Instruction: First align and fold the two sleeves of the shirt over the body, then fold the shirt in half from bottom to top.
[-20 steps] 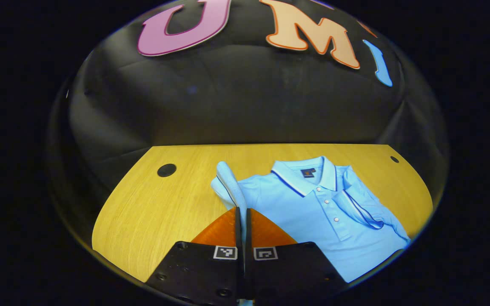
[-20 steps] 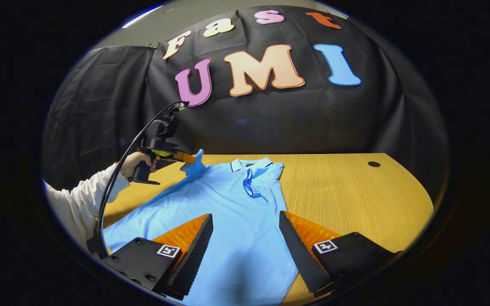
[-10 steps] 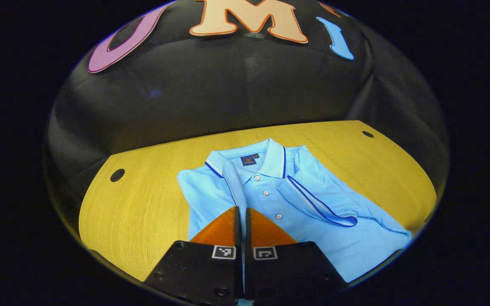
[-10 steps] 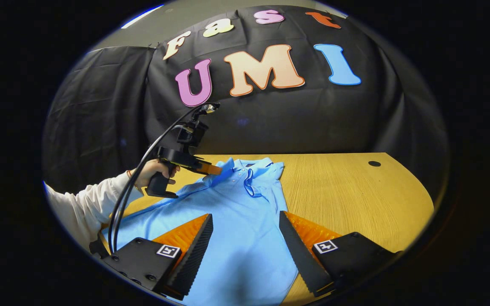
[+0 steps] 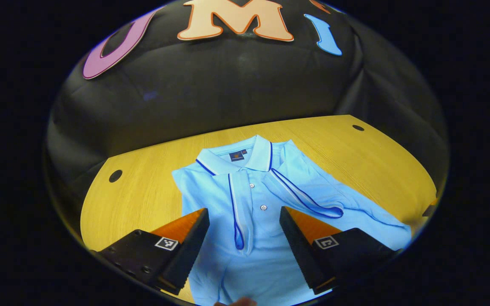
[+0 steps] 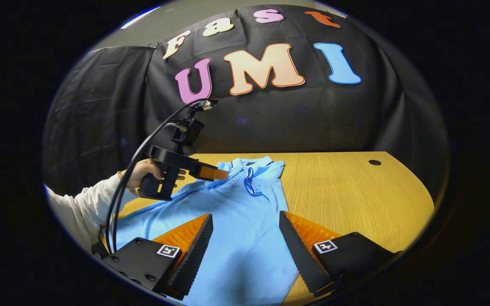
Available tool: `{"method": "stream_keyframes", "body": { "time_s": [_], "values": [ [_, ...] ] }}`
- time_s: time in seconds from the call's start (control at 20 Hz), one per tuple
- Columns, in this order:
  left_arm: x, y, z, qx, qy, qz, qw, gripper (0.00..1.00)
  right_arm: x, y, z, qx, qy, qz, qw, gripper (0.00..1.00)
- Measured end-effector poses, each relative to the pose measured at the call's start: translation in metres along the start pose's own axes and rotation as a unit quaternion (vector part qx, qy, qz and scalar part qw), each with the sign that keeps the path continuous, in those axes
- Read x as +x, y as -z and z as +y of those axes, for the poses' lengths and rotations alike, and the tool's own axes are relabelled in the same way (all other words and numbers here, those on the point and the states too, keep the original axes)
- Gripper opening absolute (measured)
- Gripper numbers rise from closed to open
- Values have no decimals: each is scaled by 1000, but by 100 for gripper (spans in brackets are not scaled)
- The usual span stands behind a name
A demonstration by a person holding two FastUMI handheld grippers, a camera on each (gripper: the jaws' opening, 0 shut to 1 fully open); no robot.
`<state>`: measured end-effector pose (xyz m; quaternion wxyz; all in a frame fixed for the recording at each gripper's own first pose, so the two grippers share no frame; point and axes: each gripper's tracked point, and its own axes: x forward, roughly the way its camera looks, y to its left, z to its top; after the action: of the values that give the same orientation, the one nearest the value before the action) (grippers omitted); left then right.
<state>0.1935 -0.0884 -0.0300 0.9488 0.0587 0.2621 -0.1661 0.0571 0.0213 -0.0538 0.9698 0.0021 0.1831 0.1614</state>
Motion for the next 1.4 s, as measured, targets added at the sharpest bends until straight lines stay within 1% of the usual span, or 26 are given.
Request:
{"method": "stream_keyframes", "body": {
  "time_s": [0.05, 0.15, 0.3, 0.55, 0.65, 0.75, 0.9, 1.1, 1.25, 1.4],
  "values": [
    [-13, 3, -1, -4, 3, -3, 1000, 96, 0, 1, 1, 0, -2, 2, 1000, 98],
    [-42, 8, 4, -3, 0, -13, 1000, 96, -1, 1, 2, -3, -4, 3, 1000, 98],
    [-91, 20, 16, 3, -16, -30, 999, 96, -10, 5, 8, -8, -14, 6, 1000, 98],
    [-167, 76, 23, -7, -30, -30, 999, 96, -49, 20, 18, -5, -20, 14, 1000, 98],
    [-191, 100, 16, -10, -25, -31, 999, 96, -61, 32, 15, -11, -11, 23, 1000, 98],
    [-211, 127, 5, -28, -14, -25, 999, 96, -74, 46, 11, -18, 2, 37, 999, 98],
    [-239, 163, -5, -47, -9, -15, 999, 96, -93, 66, 9, -13, 9, 57, 998, 98],
    [-269, 192, -5, -63, -27, -20, 997, 97, -113, 82, 9, -13, 22, 65, 998, 98],
    [-273, 212, -10, -78, -25, -15, 997, 98, -123, 98, 16, -7, 20, 79, 997, 98],
    [-276, 230, -14, -86, -26, -10, 996, 98, -131, 109, 16, -11, 28, 87, 996, 98]
  ]
}}
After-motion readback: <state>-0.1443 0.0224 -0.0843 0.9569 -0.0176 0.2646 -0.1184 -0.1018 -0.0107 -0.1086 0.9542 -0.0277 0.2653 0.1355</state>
